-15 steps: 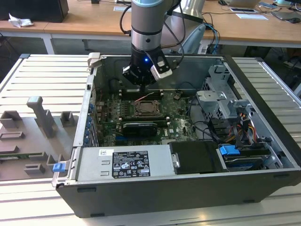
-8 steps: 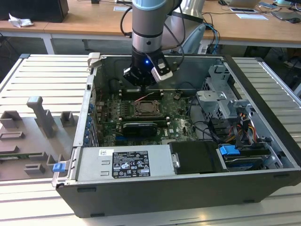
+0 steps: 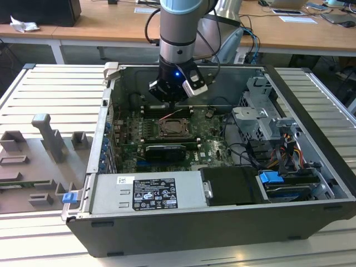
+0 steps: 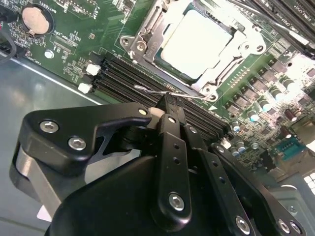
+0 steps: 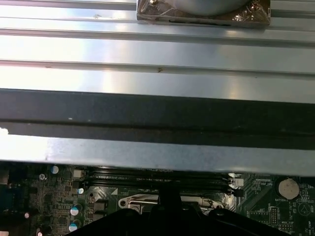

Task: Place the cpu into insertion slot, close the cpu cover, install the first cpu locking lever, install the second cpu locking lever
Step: 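Install the first cpu locking lever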

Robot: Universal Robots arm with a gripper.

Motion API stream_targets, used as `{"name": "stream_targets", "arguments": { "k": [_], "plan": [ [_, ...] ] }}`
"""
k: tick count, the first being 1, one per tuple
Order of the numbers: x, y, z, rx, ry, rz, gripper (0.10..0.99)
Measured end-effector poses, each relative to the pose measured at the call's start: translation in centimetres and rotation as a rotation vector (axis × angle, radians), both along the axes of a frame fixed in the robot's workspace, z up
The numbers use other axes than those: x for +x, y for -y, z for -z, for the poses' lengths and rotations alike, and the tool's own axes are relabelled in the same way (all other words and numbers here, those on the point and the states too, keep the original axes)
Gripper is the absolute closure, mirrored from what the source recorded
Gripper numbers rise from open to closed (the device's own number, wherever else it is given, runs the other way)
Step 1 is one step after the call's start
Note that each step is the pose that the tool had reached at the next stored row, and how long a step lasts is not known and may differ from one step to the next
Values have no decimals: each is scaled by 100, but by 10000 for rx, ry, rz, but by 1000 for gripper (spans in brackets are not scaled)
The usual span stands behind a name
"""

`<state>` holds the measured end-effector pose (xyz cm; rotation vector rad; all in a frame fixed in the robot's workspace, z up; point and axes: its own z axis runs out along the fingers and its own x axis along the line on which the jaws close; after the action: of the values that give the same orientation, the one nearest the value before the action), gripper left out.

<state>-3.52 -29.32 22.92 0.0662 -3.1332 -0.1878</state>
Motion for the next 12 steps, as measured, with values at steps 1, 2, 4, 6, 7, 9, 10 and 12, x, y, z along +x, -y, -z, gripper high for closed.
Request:
{"name": "stream_targets", "arguments": {
  "k": [1,2,4,6,7,9,10,12],
  "plan": [
    [8,-2,2,-5,0,-3,980],
    [16,-3,3,-8,0,-7,980],
    [38,-7,8,-13,0,-11,980],
    [58,-10,14,-12,1,-11,980],
    [63,-10,15,-13,0,-15,980],
    [76,-13,20,-13,0,-48,980],
    [85,-13,26,-14,0,-98,980],
    [102,-14,37,-14,-2,-156,980]
  ]
}}
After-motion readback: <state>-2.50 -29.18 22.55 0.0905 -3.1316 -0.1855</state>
